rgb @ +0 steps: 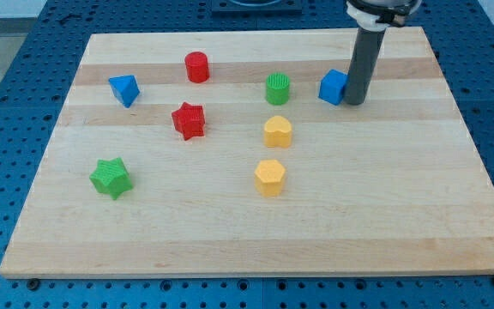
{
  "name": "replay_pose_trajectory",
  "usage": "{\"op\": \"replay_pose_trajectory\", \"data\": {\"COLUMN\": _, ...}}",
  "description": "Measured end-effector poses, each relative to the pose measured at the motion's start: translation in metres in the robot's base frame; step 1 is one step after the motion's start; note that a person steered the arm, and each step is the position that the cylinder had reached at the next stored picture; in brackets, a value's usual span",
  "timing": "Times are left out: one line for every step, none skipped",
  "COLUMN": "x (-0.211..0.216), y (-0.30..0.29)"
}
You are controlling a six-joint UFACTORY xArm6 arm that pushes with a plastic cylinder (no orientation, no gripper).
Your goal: Push the blue cube closer to the yellow heart
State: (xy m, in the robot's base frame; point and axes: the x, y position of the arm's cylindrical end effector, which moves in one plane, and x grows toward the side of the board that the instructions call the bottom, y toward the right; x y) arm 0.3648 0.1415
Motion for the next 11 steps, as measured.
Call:
{"op": "replay_pose_trajectory", "data": {"x": -0.018, "y": 0.006}}
{"op": "replay_pose_trajectory", "data": {"x": -0.043, "y": 0.016}}
{"op": "replay_pose_trajectory", "data": {"x": -0.067, "y": 0.016}}
{"op": "replay_pose_trajectory", "data": {"x": -0.076, "y": -0.001}}
{"op": "replay_pose_trajectory", "data": {"x": -0.054, "y": -0.026}}
{"op": "replay_pose_trajectory", "data": {"x": -0.013, "y": -0.042}}
{"op": "replay_pose_trajectory", "data": {"x": 0.016, "y": -0.060}}
{"op": "replay_pose_trajectory", "data": {"x": 0.023, "y": -0.068}}
{"op": "replay_pose_trajectory", "data": {"x": 0.021, "y": -0.034}}
{"op": "replay_pose_trajectory", "data": {"x": 0.024, "y": 0.022}}
{"op": "replay_pose_trajectory", "data": {"x": 0.042, "y": 0.038}}
